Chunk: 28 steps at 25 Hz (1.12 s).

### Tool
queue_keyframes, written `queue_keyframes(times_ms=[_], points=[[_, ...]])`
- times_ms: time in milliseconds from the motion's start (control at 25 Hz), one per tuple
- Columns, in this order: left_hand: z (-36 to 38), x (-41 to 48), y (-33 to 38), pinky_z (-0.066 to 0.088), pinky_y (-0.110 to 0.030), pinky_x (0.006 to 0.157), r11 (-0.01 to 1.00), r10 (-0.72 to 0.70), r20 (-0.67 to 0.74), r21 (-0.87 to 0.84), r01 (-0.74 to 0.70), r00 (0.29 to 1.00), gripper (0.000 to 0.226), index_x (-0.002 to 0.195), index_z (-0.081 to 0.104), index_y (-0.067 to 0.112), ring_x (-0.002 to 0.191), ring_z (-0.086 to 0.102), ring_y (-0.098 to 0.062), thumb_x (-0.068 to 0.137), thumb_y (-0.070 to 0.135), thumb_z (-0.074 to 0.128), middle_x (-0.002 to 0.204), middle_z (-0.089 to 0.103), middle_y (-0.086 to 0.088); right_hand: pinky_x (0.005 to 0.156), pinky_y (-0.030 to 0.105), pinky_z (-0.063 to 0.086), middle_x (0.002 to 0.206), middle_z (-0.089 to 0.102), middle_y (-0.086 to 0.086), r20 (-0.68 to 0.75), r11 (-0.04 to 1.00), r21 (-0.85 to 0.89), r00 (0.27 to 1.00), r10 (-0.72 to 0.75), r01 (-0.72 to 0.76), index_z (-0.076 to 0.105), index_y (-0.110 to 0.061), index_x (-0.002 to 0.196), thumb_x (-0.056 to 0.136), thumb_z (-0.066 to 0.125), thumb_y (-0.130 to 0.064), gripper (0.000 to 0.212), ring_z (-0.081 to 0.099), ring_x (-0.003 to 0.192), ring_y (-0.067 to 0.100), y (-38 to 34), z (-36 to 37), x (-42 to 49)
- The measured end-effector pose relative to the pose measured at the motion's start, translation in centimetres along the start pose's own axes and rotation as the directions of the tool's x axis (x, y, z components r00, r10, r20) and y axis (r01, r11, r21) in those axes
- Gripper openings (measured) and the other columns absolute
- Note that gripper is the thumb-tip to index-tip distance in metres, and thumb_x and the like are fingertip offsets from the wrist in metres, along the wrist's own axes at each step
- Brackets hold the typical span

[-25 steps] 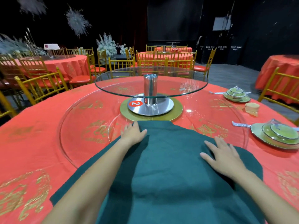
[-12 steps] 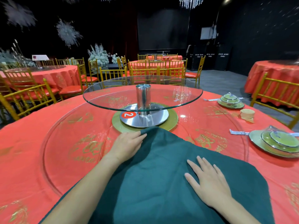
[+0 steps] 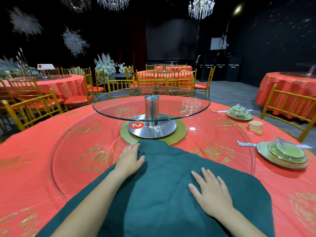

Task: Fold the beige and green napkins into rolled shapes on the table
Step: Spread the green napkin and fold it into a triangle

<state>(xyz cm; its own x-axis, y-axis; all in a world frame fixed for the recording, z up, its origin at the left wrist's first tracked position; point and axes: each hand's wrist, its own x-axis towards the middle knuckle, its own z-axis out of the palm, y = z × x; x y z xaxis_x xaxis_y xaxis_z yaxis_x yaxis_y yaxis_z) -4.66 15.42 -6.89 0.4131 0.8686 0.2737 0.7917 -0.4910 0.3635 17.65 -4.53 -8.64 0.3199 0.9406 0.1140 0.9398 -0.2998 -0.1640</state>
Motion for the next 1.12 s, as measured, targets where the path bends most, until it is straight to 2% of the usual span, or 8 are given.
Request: queue_keyframes(times_ms=[200, 280, 360, 440, 640, 760, 880, 1120], points=[[0.1, 3.2, -0.5, 0.034, -0.036, 0.105, 0.910, -0.294, 0.120, -0.269, 0.317, 0.948, 0.071, 0.145, 0.023, 0.005, 0.132, 0.038, -0.031, 0.090, 0.035, 0.055, 0.144, 0.041, -0.012, 0.116, 0.033, 0.000, 0.159, 0.004, -0.006, -0.030, 1.000, 0.013, 0.999, 0.017, -0.016, 0.013, -0.046, 0.145, 0.060, -0.015, -0.067, 0.093, -0.001, 0.145, 0.009, -0.4, 0.5, 0.2], [0.4, 4.5, 0.0, 0.036, -0.032, 0.102, 0.855, -0.279, 0.152, -0.411, 0.317, 0.948, 0.074, 0.147, 0.022, 0.007, 0.129, 0.043, -0.027, 0.087, 0.029, 0.061, 0.140, 0.045, -0.009, 0.110, 0.030, 0.010, 0.152, 0.030, -0.007, -0.079, 0.999, -0.021, 0.996, 0.041, -0.043, 0.038, -0.050, 0.136, 0.070, 0.004, -0.068, 0.077, 0.027, 0.140, 0.009, -0.6, 0.8, 0.2], [0.3, 5.6, 0.8, 0.035, -0.026, 0.101, 0.805, -0.194, 0.142, -0.543, 0.240, 0.971, 0.069, 0.145, 0.030, 0.014, 0.126, 0.043, -0.018, 0.086, 0.021, 0.064, 0.134, 0.046, 0.000, 0.095, 0.032, 0.026, 0.123, 0.063, -0.004, 0.029, 0.993, 0.080, 0.996, 0.080, -0.082, 0.067, -0.044, 0.109, 0.073, 0.029, -0.065, 0.056, 0.061, 0.113, 0.012, -0.5, 0.9, 0.0], [0.1, 6.4, 1.6, 0.033, -0.023, 0.103, 0.836, -0.062, 0.101, -0.538, 0.107, 0.993, 0.055, 0.138, 0.044, 0.021, 0.126, 0.042, -0.010, 0.086, 0.017, 0.062, 0.132, 0.047, 0.007, 0.089, 0.033, 0.030, 0.110, 0.070, -0.002, 0.071, 0.998, 0.039, 0.996, 0.055, -0.058, 0.072, -0.040, 0.100, 0.070, 0.037, -0.062, 0.050, 0.066, 0.101, 0.013, -0.3, 1.6, 0.1], [-0.4, 6.2, 2.6, 0.041, -0.023, 0.089, 0.963, 0.148, 0.001, -0.227, -0.144, 0.989, 0.049, 0.133, 0.051, 0.031, 0.116, 0.053, -0.025, 0.090, 0.007, 0.045, 0.131, 0.055, 0.005, 0.094, 0.033, 0.028, 0.118, 0.066, -0.003, 0.010, 0.998, 0.026, 0.998, 0.063, -0.063, 0.068, -0.041, 0.108, 0.075, 0.035, -0.062, 0.051, 0.063, 0.110, 0.013, -0.1, 1.9, 0.1], [-0.6, 5.6, 2.2, 0.021, -0.041, 0.114, 0.996, -0.016, 0.054, 0.087, 0.011, 0.998, 0.065, 0.148, 0.019, 0.037, 0.142, 0.019, -0.028, 0.092, 0.030, 0.051, 0.157, 0.015, -0.005, 0.109, 0.030, 0.009, 0.152, 0.031, -0.005, -0.082, 0.999, 0.005, 0.996, 0.033, -0.032, 0.038, -0.048, 0.137, 0.073, 0.005, -0.067, 0.075, 0.026, 0.141, 0.010, -0.1, 1.4, 0.2], [0.2, 2.2, 3.5, 0.003, -0.053, 0.115, 0.984, -0.096, 0.215, 0.168, 0.061, 0.972, 0.074, 0.150, 0.003, 0.034, 0.144, -0.002, -0.031, 0.091, 0.051, 0.044, 0.158, -0.011, -0.005, 0.116, 0.033, -0.001, 0.159, 0.004, -0.006, -0.028, 1.000, 0.004, 0.999, 0.021, -0.021, 0.013, -0.045, 0.146, 0.060, -0.015, -0.066, 0.092, -0.002, 0.145, 0.009, -0.2, 0.6, -0.1], [0.0, -8.5, 6.7, -0.013, -0.060, 0.109, 0.953, 0.008, 0.440, 0.269, -0.140, 0.898, 0.070, 0.148, 0.005, 0.038, 0.143, -0.018, -0.031, 0.089, 0.068, 0.026, 0.158, -0.014, 0.001, 0.118, 0.037, 0.001, 0.159, 0.003, -0.002, 0.080, 1.000, 0.007, 0.997, 0.013, -0.013, 0.014, -0.039, 0.147, 0.093, 0.018, -0.059, 0.058, -0.002, 0.146, 0.013, -0.4, -0.2, 0.0]])
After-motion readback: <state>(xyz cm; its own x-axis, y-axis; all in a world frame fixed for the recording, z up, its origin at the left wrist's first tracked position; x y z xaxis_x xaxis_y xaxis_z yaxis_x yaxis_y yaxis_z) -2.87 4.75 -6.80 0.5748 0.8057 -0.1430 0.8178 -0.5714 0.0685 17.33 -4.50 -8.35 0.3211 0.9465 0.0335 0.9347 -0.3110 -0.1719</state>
